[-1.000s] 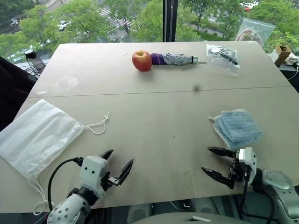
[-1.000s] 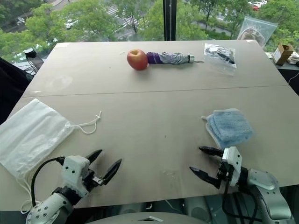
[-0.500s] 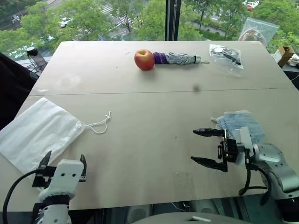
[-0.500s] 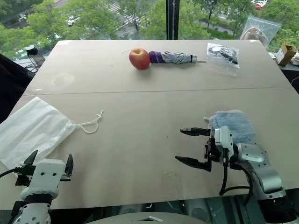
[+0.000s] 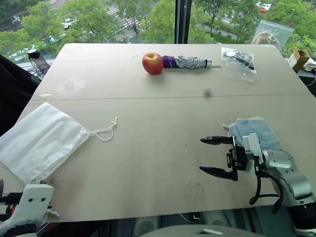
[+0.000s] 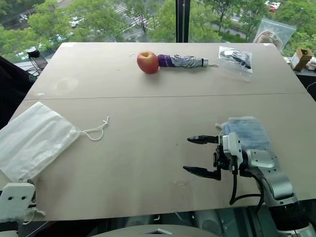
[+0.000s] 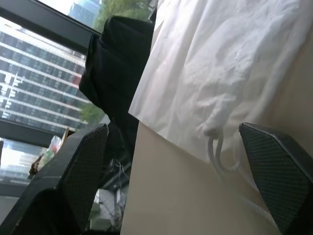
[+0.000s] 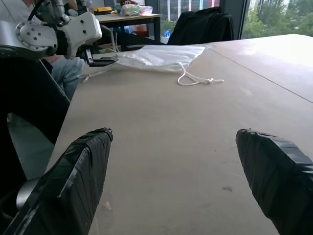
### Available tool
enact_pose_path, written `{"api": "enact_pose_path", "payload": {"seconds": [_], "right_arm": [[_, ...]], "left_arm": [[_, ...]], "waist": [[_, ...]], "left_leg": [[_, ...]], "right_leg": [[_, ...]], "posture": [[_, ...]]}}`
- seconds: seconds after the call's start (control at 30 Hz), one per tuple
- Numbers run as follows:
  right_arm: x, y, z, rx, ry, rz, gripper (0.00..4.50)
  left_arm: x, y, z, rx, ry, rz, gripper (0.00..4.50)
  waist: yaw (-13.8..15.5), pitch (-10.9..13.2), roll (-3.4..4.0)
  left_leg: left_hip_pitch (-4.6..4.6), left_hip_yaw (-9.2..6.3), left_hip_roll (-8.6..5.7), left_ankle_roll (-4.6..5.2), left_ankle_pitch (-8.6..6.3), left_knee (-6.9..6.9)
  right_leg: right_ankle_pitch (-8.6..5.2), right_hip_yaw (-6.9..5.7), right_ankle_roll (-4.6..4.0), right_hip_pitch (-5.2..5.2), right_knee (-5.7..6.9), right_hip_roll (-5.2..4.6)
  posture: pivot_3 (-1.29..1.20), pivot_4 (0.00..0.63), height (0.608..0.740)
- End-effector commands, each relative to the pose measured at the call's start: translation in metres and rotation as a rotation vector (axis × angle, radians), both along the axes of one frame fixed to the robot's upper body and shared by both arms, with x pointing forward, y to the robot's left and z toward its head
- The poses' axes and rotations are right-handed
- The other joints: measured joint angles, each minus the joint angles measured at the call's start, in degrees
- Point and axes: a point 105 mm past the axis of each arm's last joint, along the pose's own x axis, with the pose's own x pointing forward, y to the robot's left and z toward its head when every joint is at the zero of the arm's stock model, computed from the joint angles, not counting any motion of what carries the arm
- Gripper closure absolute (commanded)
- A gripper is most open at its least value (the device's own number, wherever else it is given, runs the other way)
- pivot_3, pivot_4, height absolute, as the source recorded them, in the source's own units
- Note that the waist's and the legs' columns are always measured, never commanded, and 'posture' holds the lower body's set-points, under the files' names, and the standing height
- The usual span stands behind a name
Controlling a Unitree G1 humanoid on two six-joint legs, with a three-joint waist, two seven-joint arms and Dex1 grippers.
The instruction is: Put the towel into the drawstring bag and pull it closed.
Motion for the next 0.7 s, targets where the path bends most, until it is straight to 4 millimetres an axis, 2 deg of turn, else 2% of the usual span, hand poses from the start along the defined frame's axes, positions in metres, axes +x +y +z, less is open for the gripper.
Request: {"api": "enact_pose_path", "payload": {"seconds": [0.03,0.23,0.37,0.4,0.43,0.67,0.7], "right_arm": [[-0.002,0.0,0.006,0.016,-0.041,-0.013,0.18],[-0.003,0.0,0.004,0.017,-0.041,-0.028,0.18],[-0.002,0.0,0.003,0.015,-0.043,-0.03,0.18],[-0.002,0.0,0.003,0.014,-0.045,-0.03,0.0],[-0.002,0.0,0.003,0.014,-0.045,-0.032,0.0],[-0.003,0.001,0.001,0.017,-0.045,-0.038,0.0],[-0.003,0.001,0.0,0.018,-0.045,-0.041,0.0]], "left_arm": [[0.002,0.004,0.004,0.056,0.008,-0.028,0.06],[0.011,0.017,0.006,0.065,-0.008,-0.014,0.06],[0.02,0.018,0.003,0.048,-0.005,-0.043,0.06],[0.023,0.017,0.001,0.029,-0.006,-0.059,0.6],[0.027,0.015,-0.001,0.011,-0.006,-0.075,0.87],[0.034,0.01,-0.002,-0.007,-0.006,-0.106,4.36],[0.034,0.011,-0.003,-0.012,-0.006,-0.101,4.44]], "waist": [[-0.24,0.0,-0.01],[-0.12,-0.01,0.0],[-0.16,-0.03,0.0],[-0.16,-0.03,-0.01],[-0.16,-0.04,-0.01],[-0.18,-0.04,-0.01],[-0.18,-0.04,-0.01]], "left_leg": [[0.0,0.03,0.0,0.06,0.01,0.0],[0.0,-0.01,0.04,0.08,0.01,-0.02],[0.01,0.05,0.13,0.01,-0.03,-0.02],[0.01,0.07,0.13,0.02,-0.03,-0.01],[0.01,0.07,0.13,0.02,-0.02,-0.02],[0.01,0.1,0.13,0.02,-0.03,-0.02],[0.01,0.1,0.13,0.02,-0.03,-0.02]], "right_leg": [[0.05,0.03,-0.08,0.0,0.0,-0.01],[0.06,0.1,-0.1,0.01,0.0,-0.06],[0.07,0.02,-0.11,0.03,0.01,-0.11],[0.07,0.03,-0.12,0.03,0.01,-0.12],[0.07,0.02,-0.12,0.03,0.01,-0.12],[0.09,0.04,-0.15,0.04,0.01,-0.19],[0.09,0.04,-0.15,0.05,0.01,-0.19]], "posture": [[0.0,0.15,0.74],[0.0,0.15,0.74],[0.0,0.15,0.74],[0.0,0.15,0.74],[0.0,0.15,0.74],[0.0,0.15,0.74],[0.0,0.15,0.74]]}}
